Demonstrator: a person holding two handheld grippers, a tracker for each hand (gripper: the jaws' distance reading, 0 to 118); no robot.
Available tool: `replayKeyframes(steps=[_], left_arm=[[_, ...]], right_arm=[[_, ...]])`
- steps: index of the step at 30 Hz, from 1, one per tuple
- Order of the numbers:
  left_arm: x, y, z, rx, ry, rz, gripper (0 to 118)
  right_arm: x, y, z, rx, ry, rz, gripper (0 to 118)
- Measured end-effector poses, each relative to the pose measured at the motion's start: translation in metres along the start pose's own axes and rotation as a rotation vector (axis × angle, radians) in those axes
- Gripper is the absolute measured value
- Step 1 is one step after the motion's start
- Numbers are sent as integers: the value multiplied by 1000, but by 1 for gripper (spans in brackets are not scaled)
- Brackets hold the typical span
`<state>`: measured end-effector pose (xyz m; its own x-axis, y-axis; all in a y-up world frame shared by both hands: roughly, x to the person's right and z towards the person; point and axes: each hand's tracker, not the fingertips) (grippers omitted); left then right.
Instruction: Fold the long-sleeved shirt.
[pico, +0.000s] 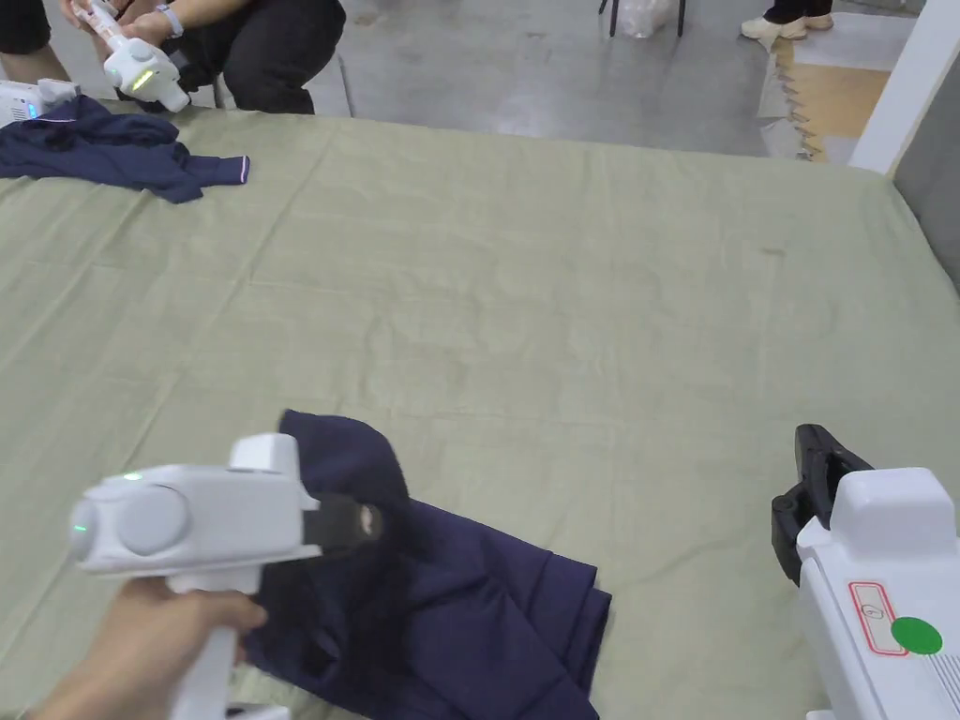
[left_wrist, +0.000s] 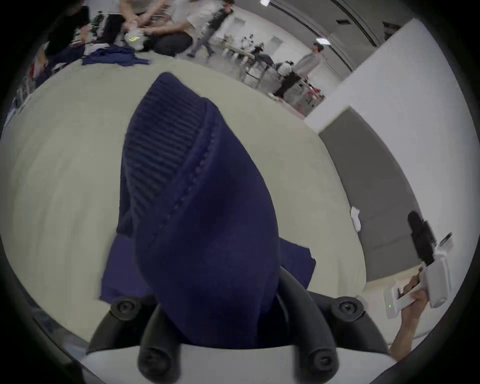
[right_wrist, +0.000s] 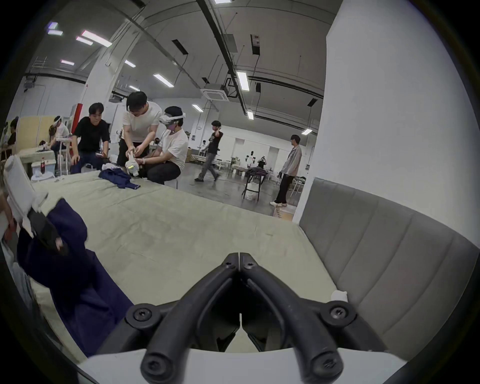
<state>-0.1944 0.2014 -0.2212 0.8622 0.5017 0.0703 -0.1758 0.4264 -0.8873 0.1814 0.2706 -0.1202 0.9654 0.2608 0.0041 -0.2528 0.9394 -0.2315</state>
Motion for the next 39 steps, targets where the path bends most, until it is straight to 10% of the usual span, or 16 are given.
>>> replayKeyframes(steps=[6, 11, 17, 20, 23, 24, 39], left_arm=[[70, -37, -63, -86, 39, -160, 32], [119, -59, -69, -131, -144, -288, 109], [105, -31, 1, -29, -229, -232, 109], [67, -2, 23, 10, -190, -148, 96], [32, 17, 13, 6, -174, -45, 17], [25, 19, 3, -16, -172, -47, 9], [70, -66, -132, -332, -514, 34, 5]], right_arm=[[19, -12, 10, -35, -51, 13, 0], [28, -18, 11, -55, -63, -29, 0], [32, -22, 16, -50, -60, -50, 0], [33, -23, 15, -47, -58, -69, 0], [31, -24, 15, -48, -49, -85, 0], [30, -25, 14, -49, -45, -87, 0], [28, -37, 21, -108, -45, -74, 0]])
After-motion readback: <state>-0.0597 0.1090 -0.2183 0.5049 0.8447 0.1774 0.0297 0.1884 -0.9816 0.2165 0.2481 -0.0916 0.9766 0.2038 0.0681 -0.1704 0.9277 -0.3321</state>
